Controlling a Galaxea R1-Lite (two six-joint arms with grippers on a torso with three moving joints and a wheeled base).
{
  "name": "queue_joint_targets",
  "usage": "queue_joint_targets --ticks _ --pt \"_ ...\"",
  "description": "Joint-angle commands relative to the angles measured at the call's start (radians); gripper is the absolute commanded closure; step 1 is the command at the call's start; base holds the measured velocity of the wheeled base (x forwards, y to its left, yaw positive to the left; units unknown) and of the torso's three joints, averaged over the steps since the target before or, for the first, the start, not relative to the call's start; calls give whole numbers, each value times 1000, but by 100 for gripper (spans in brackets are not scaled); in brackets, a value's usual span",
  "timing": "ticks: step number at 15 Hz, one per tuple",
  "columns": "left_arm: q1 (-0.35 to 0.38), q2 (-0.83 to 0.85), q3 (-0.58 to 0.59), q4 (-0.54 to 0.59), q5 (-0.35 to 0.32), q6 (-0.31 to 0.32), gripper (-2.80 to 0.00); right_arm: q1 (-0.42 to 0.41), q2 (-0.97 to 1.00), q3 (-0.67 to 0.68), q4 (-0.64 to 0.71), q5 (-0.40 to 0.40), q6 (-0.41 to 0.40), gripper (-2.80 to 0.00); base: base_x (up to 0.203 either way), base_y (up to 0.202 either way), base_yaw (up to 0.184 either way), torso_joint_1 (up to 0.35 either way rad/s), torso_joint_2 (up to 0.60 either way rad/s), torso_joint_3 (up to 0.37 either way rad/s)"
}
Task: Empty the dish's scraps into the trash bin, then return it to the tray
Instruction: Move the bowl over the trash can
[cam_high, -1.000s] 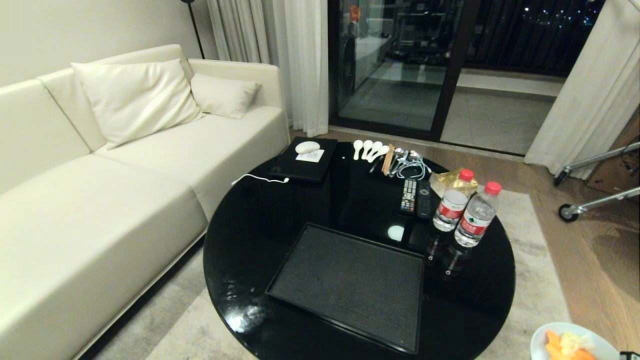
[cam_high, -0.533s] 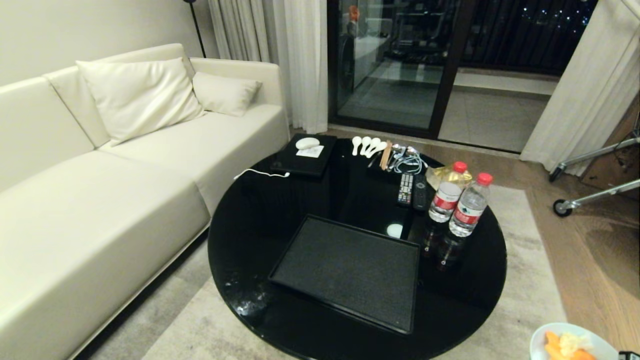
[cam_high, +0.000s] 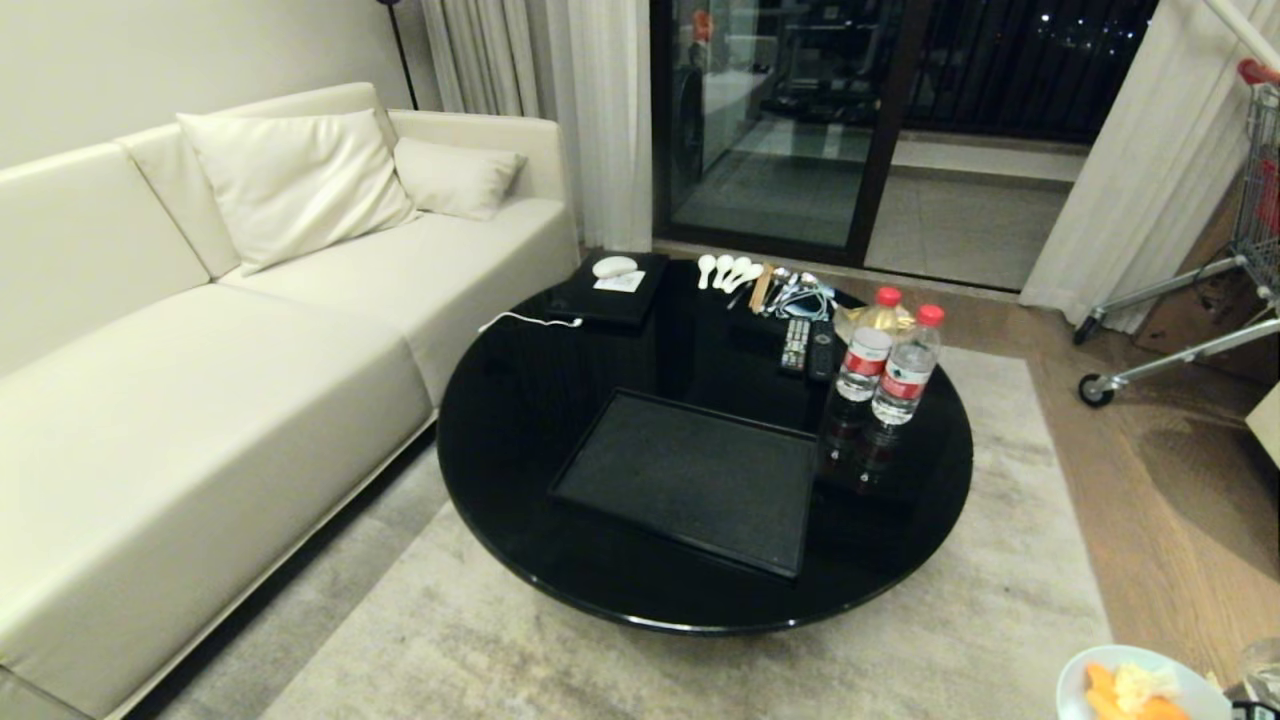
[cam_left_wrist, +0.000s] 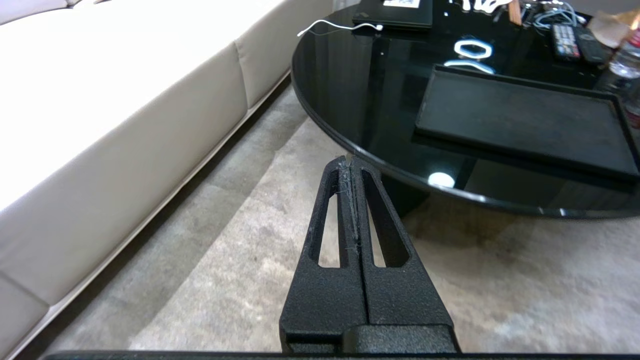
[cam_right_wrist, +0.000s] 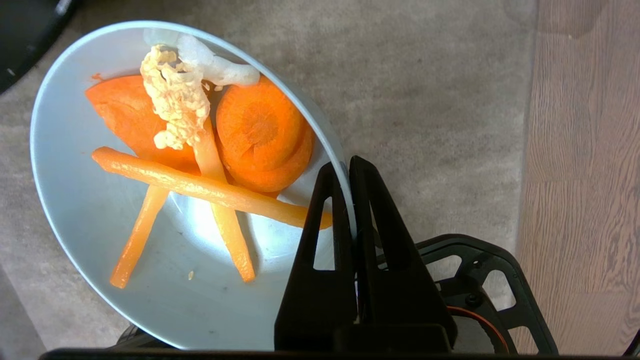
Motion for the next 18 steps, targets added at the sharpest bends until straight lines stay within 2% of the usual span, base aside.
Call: queue_joint_targets --ticks 1,18 --pt "0 0 0 0 0 0 0 0 5 -1 -1 -1 3 0 -131 0 3 0 7 0" --pt "0 0 0 0 2 1 0 0 9 -4 -3 -4 3 0 -4 0 0 -1 0 1"
